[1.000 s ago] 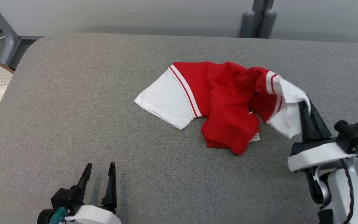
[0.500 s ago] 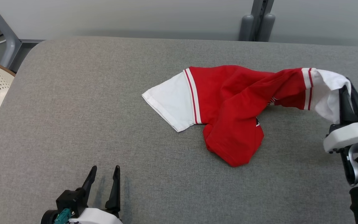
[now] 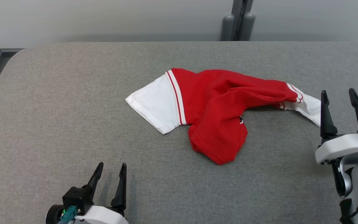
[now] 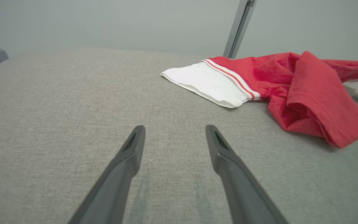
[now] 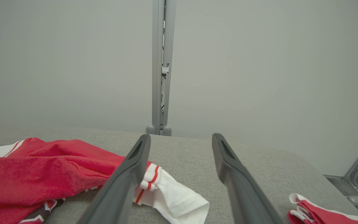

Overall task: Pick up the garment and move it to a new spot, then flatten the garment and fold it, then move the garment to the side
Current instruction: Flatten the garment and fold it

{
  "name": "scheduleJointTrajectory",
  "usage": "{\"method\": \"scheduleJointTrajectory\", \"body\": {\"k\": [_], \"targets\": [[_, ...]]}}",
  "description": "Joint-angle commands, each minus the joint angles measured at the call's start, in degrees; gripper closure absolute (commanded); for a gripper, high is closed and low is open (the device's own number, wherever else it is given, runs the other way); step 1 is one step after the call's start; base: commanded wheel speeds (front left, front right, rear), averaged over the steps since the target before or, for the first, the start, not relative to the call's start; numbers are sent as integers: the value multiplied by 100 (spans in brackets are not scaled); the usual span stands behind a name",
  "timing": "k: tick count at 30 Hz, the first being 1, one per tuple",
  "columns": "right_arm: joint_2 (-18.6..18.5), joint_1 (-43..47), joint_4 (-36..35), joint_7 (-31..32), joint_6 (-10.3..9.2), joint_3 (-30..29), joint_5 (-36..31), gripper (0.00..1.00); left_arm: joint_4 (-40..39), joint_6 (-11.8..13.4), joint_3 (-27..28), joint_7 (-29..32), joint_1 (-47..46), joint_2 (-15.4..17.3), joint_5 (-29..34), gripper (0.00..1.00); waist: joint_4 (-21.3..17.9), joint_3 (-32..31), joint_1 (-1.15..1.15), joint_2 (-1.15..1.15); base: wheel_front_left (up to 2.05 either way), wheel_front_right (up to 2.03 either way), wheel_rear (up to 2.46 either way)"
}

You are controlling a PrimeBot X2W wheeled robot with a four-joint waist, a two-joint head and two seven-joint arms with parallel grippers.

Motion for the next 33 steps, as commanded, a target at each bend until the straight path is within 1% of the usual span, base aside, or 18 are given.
{"method": "scheduleJointTrajectory", "body": {"k": [1, 4, 8, 11, 17, 23, 29, 33], "targets": [[-4, 110, -55, 2, -1, 38, 62, 0, -29, -63, -46, -27, -149, 20, -13, 0, -128, 21, 0, 0, 0, 0, 0], [70, 318, -208, 2, -1, 163, 198, 0, -55, -107, -213, -27, -258, 24, -60, 0, -324, 63, 0, 0, 0, 0, 0], [129, 546, -372, 2, -1, 343, 328, 0, -39, -259, -552, -27, -434, 18, -142, 0, -582, 162, 0, 0, 0, 0, 0], [152, 632, -450, 2, -1, 461, 395, 0, 22, -370, -803, -26, -579, 24, -190, 0, -782, 275, 0, 0, 0, 0, 0], [175, 600, -537, 2, -1, 617, 455, 0, 256, -499, -1117, -27, -864, 24, -494, 0, -1103, 513, 0, 0, 0, 0, 0], [180, 556, -555, 2, -1, 732, 473, 0, 420, -582, -1149, -27, -1092, 25, -659, 0, -1318, 668, 0, 0, 0, 0, 0], [180, 545, -535, 2, -1, 841, 532, 0, 467, -621, -1027, -27, -1252, 25, -756, 0, -1433, 753, 0, 0, 0, 0, 0], [180, 547, -547, 2, -1, 907, 584, 0, 466, -641, -1011, -27, -1277, 20, -695, 0, -1472, 784, 0, 0, 0, 0, 0]]}}
